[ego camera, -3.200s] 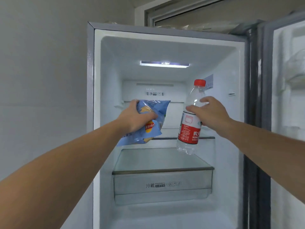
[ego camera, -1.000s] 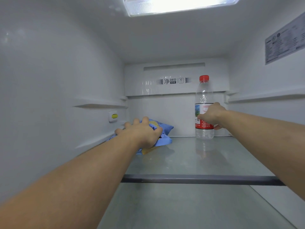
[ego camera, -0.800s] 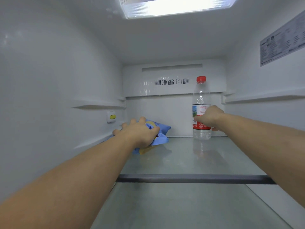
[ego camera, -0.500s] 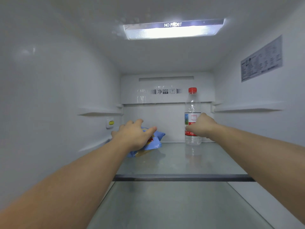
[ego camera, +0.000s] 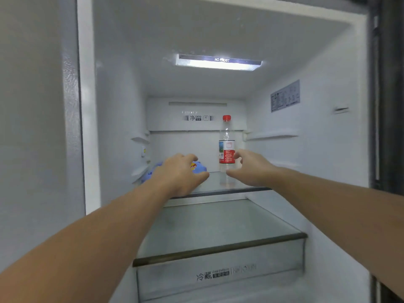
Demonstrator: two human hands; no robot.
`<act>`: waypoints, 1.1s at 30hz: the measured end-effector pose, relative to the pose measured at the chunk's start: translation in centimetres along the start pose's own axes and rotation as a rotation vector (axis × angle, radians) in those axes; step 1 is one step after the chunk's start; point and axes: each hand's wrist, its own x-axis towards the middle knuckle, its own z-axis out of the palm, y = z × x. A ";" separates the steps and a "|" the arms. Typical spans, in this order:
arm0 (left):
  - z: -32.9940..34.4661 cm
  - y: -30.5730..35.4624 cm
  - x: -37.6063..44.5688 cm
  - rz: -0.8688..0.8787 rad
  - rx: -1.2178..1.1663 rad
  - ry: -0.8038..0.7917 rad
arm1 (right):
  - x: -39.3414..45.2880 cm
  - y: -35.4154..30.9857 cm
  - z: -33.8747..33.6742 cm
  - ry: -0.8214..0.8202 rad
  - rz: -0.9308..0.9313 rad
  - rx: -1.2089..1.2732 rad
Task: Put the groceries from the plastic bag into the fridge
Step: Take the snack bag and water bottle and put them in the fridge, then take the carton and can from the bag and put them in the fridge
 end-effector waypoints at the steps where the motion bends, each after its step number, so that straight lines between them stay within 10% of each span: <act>1: -0.1 0.0 -0.9 0.023 -0.012 -0.011 | -1.2 -0.3 -0.2 0.014 0.011 -0.018; 17: -2.7 5.6 -12.2 0.136 -0.071 -0.097 | -17.1 -1.0 -7.4 0.028 0.091 -0.160; 33: -3.1 29.4 -27.7 0.567 -0.290 -0.290 | -43.9 6.5 -24.0 0.156 0.421 -0.292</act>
